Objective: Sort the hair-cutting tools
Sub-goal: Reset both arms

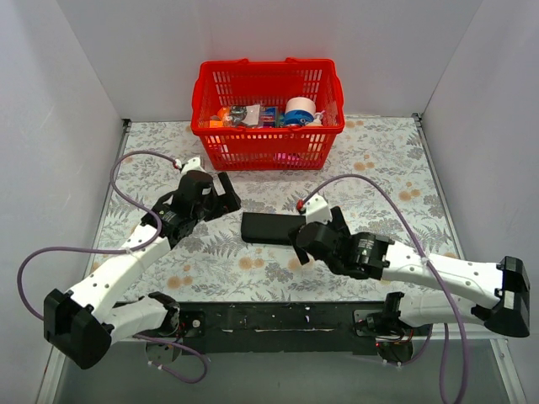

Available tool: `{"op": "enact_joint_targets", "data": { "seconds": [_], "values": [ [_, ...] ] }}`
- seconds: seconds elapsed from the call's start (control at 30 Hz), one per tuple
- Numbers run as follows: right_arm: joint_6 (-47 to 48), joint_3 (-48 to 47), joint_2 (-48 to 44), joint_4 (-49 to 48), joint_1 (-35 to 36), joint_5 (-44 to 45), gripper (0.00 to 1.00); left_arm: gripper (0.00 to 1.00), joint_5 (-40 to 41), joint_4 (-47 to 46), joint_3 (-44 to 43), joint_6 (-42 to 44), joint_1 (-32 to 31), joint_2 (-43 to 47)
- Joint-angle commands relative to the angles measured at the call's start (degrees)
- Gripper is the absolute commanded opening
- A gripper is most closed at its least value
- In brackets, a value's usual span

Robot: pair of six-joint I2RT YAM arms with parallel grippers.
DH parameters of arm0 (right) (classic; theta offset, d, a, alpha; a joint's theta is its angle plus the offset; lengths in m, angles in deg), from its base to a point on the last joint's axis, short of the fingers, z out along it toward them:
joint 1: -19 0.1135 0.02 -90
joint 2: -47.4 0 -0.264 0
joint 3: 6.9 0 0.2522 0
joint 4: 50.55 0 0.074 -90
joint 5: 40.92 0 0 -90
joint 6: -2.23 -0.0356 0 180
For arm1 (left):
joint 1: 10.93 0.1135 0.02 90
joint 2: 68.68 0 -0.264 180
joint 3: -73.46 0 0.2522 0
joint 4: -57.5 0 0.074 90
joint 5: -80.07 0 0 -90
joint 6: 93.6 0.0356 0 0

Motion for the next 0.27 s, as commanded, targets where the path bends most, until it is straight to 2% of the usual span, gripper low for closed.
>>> {"op": "enact_joint_targets", "data": {
  "seconds": [0.0, 0.03, 0.17, 0.23],
  "values": [
    [4.4, -4.7, 2.8, -4.2, -7.9, -1.1, 0.98, 0.98, 0.3, -1.5, -3.2, 3.4, 0.1, 1.5],
    [5.0, -4.8, 3.1, -4.7, -10.7, -2.2, 0.98, 0.98, 0.2, -1.8, -3.7, 3.6, 0.1, 2.0],
    [8.4, -2.1, 0.7, -11.0, -18.5, -16.6, 0.98, 0.98, 0.6, -2.1, -4.8, 3.5, 0.1, 3.4],
    [7.7, -2.1, 0.2, -10.9, -19.1, -11.3, 0.98, 0.98, 1.5, -3.4, -4.4, 3.8, 0.1, 4.0]
  ]
}}
